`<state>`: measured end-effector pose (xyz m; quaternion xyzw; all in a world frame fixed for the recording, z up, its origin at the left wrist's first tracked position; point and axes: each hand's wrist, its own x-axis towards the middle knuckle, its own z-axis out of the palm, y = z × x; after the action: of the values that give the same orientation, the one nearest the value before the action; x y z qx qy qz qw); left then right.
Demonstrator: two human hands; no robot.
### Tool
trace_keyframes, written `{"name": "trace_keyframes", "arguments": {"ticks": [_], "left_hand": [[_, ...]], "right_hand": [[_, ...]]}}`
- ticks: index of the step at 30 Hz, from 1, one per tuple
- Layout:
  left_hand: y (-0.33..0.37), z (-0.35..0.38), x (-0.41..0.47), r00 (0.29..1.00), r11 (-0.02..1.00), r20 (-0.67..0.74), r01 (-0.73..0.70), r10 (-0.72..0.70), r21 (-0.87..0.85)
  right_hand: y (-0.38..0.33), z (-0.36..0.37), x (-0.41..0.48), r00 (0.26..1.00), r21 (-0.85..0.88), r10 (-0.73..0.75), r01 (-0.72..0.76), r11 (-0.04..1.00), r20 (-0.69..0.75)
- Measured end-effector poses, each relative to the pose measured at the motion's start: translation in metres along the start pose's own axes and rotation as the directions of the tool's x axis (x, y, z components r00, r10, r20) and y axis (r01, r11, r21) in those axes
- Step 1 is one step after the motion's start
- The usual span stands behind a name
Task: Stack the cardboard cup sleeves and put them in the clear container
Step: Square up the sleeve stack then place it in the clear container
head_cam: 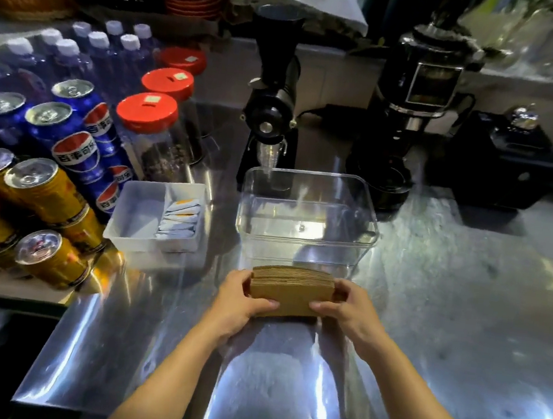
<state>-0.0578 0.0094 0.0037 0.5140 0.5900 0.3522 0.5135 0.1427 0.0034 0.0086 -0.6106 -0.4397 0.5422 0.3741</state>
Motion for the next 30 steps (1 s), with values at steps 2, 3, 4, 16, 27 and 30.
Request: {"name": "trace_keyframes", "arguments": {"ticks": [2,3,4,16,27,30], "left_hand": [[-0.003,0.014,0.003,0.997,0.994,-0.004,-0.07,0.071,0.079],[-0.005,0.02,0.005,0.995,0.988,-0.006,-0.096,0.098,0.12],[-0.008,0.025,0.006,0.993,0.981,-0.01,-0.116,0.119,0.158],[-0.031,0.033,-0.001,0.986,0.962,0.137,-0.059,0.098,-0.266],[-0.021,0.066,0.005,0.995,0.917,-0.1,-0.021,-0.021,-0.398],[-0.017,0.071,0.007,0.975,0.912,-0.223,-0.072,-0.022,-0.405]], "right_hand": [[0.006,-0.012,-0.004,0.999,-0.014,-0.038,0.038,0.999,-0.022],[0.01,-0.017,-0.006,0.998,-0.02,-0.054,0.053,0.998,-0.028],[0.013,-0.02,-0.008,0.997,-0.033,-0.068,0.067,0.997,-0.036],[0.039,-0.018,-0.015,0.989,-0.057,-0.147,0.146,0.988,-0.013],[0.04,0.023,0.004,0.907,0.213,-0.052,0.154,0.965,-0.419],[0.035,0.031,0.005,0.872,0.218,-0.058,0.185,0.958,-0.486]]}}
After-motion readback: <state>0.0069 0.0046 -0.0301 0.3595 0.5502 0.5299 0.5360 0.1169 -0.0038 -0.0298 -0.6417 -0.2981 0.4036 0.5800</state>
